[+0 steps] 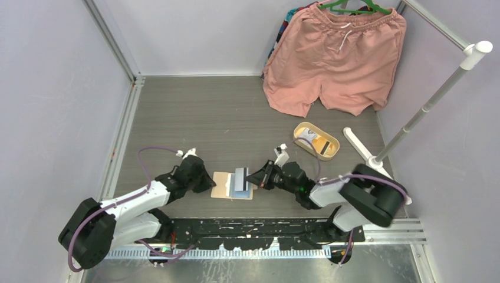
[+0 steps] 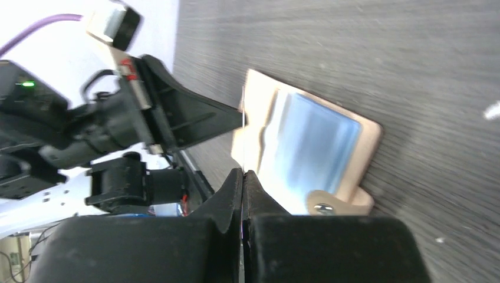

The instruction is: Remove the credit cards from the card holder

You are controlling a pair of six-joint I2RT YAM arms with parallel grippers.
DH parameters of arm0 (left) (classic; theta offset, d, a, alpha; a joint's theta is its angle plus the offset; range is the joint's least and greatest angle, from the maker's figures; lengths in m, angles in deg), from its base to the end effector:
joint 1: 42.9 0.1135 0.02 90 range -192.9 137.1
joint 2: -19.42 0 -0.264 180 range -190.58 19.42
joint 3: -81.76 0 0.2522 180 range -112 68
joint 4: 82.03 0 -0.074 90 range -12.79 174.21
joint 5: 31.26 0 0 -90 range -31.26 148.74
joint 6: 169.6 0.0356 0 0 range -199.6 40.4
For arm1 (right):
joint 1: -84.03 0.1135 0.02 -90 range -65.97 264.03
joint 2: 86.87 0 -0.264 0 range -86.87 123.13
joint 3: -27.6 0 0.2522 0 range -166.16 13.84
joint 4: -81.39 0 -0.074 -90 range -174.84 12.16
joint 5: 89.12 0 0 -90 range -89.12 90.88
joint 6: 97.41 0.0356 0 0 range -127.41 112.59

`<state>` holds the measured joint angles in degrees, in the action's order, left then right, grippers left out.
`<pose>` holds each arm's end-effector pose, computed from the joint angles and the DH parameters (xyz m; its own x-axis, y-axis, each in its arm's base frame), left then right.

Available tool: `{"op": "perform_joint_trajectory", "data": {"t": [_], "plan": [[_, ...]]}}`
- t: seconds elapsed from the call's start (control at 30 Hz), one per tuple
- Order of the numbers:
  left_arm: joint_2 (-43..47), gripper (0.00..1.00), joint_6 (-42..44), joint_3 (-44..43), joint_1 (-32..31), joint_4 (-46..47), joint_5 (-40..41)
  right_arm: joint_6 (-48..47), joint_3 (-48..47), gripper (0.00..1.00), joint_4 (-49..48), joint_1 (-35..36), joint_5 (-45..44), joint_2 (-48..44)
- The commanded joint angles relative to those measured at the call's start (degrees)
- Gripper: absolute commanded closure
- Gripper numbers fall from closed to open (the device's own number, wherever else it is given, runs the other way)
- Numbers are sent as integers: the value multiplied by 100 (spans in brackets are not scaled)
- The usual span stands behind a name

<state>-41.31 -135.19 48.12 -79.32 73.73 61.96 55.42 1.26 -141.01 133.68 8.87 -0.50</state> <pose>0.1492 -0.1076 0.1434 -0.8208 -0.4181 -0.3893 -0.1993 0.8482 -0.4907 0.1473 0.1811 0.1254 -0.8373 0.3752 -0.3977 -0.2093 0.4520 0.8671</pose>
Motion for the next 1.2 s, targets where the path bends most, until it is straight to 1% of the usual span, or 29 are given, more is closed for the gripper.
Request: {"op": "perform_joint_trajectory", "data": {"t": [0.0,0.13,0.27,0.33,0.47,0.53,0.8,0.93,1.03,1.17], "plan": [[-107,100,119,240,18,-813,416,-523,-470,99,1604,-193,-18,-1266],[-126,100,125,217,21,-802,416,-425,-700,99,2208,-660,209,-2023],[-150,100,128,162,18,-826,405,-282,-855,99,2309,-1268,559,-2332],[-153,100,129,149,20,-818,391,-181,-912,99,2183,-1651,779,-2297],[-132,100,140,89,17,-893,390,273,-977,99,1546,-2655,1438,-1936],[-95,100,166,33,20,-996,398,330,-1126,99,1493,-3140,1692,-1747],[345,100,367,-647,23,-1738,495,-23,-1779,99,2667,-4597,1958,-1582],[230,100,624,-1199,17,-2196,536,-131,-1826,99,3256,-5411,2086,-1577],[40,100,895,-1654,20,-2509,526,-378,-1780,99,3627,-5737,2152,-1659],[-15,100,1131,-2163,15,-2768,503,-476,-1651,99,3568,-5937,2193,-1613]]}}
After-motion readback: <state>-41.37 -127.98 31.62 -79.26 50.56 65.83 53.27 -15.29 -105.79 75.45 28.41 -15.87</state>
